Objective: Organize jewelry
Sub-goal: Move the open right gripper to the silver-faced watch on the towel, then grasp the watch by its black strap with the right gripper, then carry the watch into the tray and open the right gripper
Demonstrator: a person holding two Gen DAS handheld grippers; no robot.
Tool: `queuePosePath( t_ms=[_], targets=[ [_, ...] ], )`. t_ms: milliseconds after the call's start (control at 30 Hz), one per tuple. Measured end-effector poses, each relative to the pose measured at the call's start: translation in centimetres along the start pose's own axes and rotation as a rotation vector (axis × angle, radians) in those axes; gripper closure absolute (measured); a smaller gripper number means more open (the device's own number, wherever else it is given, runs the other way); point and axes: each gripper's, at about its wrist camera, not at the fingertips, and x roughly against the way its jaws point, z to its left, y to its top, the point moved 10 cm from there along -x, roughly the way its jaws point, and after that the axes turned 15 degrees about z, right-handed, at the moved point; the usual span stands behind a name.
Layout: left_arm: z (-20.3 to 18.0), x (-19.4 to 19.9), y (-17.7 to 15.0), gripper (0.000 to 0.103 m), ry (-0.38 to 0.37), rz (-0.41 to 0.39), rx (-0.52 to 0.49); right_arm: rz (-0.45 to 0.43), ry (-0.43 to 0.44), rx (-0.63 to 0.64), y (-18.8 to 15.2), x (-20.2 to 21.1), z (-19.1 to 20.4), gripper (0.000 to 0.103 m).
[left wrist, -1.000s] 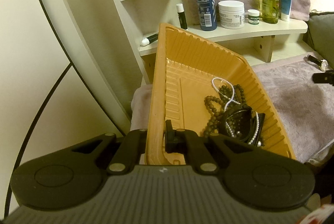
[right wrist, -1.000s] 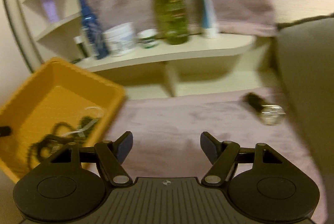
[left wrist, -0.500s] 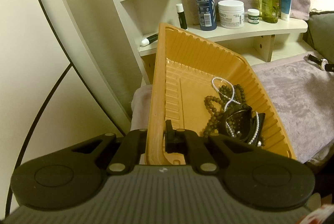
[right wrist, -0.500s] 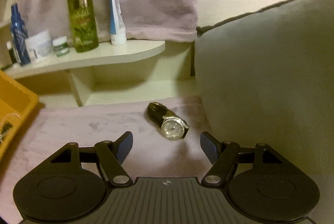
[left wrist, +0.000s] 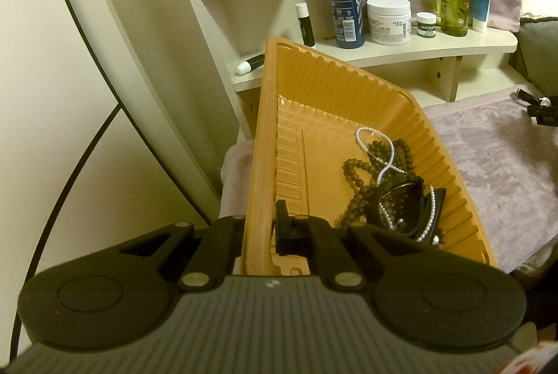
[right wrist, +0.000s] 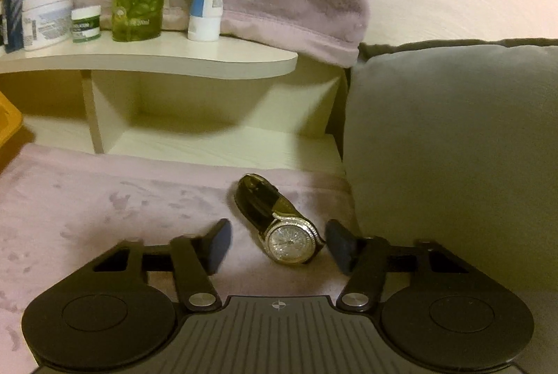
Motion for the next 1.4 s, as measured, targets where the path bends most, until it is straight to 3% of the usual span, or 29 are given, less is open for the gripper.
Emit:
queuePosePath(
  t_ms=[133, 367, 633, 867, 1167, 1400],
  targets=[
    [0.0, 0.0, 0.0, 0.100, 0.000, -0.001, 0.000, 0.033, -0.014, -0.016, -0.3, 0.0, -0.6, 0.062],
    [-0.1, 0.0, 0.0, 0.099, -0.001, -0.003, -0.001, 0.033, 0.029, -0.053, -1.2, 1.8, -0.7, 0.062],
    [0.0, 0.0, 0.0, 0.099, -0.004, -0.008, -0.001, 0.013, 0.113, -0.066, -1.8, 5.0, 1.7, 0.063],
    [0.0, 0.1, 0.0, 0.099, -0.005, -0.010, -0.003, -0.029, 0.256, -0.057, -0.5, 9.3, 5.7, 0.063],
    [0.0, 0.2, 0.0, 0.099, -0.006, -0.012, -0.003, -0.057, 0.519, -0.004, 2.4, 14.9, 14.1, 0.063],
    [0.0, 0.2, 0.0, 0.099, -0.007, -0.011, -0.003, -0.060, 0.627, 0.080, 3.9, 17.0, 20.4, 0.063]
  ],
)
